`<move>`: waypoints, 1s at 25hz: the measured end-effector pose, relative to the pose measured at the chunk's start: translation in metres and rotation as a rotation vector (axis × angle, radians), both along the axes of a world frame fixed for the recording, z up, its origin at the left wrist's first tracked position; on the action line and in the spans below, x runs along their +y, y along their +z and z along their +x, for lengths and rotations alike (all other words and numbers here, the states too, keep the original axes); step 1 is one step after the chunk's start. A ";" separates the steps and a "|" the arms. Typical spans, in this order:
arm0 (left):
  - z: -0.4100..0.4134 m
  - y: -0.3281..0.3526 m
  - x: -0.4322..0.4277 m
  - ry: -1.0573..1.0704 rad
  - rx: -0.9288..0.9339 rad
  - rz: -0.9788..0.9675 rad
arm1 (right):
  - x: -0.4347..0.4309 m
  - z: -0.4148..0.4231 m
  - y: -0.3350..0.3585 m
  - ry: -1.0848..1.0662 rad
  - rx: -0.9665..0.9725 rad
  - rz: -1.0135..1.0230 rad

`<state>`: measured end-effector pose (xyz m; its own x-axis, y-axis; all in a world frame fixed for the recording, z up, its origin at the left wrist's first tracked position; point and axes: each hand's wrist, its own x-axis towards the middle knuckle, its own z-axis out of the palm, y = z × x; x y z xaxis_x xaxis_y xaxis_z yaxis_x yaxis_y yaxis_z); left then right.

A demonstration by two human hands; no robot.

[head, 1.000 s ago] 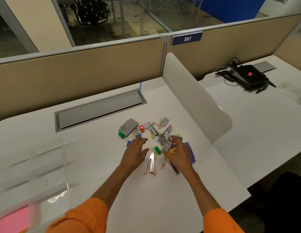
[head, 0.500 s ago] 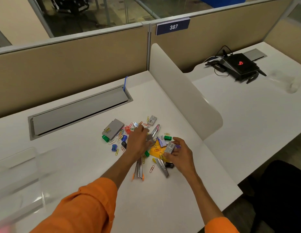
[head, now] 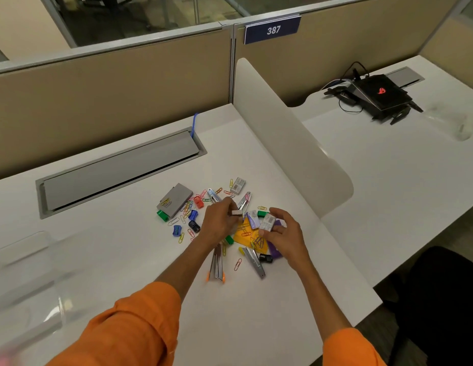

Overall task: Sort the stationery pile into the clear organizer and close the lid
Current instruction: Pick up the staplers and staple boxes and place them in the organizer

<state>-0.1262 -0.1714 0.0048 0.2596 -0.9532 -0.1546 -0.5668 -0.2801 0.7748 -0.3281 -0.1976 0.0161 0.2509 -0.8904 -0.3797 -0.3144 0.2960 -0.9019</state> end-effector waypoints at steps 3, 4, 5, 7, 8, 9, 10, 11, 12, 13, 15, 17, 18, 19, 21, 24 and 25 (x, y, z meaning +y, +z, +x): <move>0.003 0.011 0.002 0.067 0.278 0.040 | -0.004 0.000 0.004 -0.038 -0.113 0.142; 0.005 0.015 0.002 0.080 0.351 0.024 | -0.006 0.000 0.006 -0.053 -0.135 0.183; 0.007 0.020 0.003 0.095 0.414 0.006 | -0.008 0.001 0.008 -0.064 -0.152 0.210; 0.010 0.026 0.004 0.148 0.556 -0.010 | -0.012 0.004 0.009 -0.071 -0.168 0.228; 0.012 0.027 0.004 0.189 0.665 -0.008 | -0.013 0.006 0.010 -0.068 -0.161 0.222; 0.014 0.027 0.002 0.233 0.785 0.005 | -0.014 0.008 0.012 -0.059 -0.138 0.205; 0.016 0.028 0.000 0.276 0.896 0.028 | -0.016 0.010 0.013 -0.046 -0.087 0.177; 0.018 0.029 -0.002 0.315 0.978 0.057 | -0.017 0.011 0.014 -0.016 -0.025 0.133; 0.020 0.031 -0.004 0.347 1.024 0.096 | -0.019 0.012 0.016 0.034 0.048 0.070; 0.021 0.034 -0.007 0.370 1.019 0.139 | -0.022 0.013 0.016 0.102 0.134 -0.010; 0.023 0.038 -0.013 0.362 0.823 0.197 | -0.029 0.014 0.016 0.269 0.334 -0.174; 0.028 0.035 -0.020 0.278 0.508 0.142 | -0.037 0.016 0.014 0.431 0.503 -0.286; 0.031 0.034 -0.023 0.206 0.333 0.093 | -0.041 0.018 0.013 0.501 0.576 -0.325; 0.035 0.033 -0.028 0.117 0.159 0.065 | -0.045 0.019 0.013 0.558 0.640 -0.358; 0.044 0.033 -0.040 -0.088 -0.151 0.104 | -0.052 0.023 0.011 0.635 0.732 -0.401; 0.054 0.031 -0.062 -0.275 -0.452 0.151 | -0.060 0.028 0.009 0.684 0.784 -0.438; 0.057 0.028 -0.069 -0.307 -0.493 0.149 | -0.061 0.029 0.007 0.690 0.790 -0.444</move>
<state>-0.0694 -0.2409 0.0332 0.0511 -0.9732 -0.2240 -0.9218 -0.1323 0.3643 -0.2993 -0.2584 0.0231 0.5700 -0.7504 -0.3345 -0.8131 -0.4568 -0.3608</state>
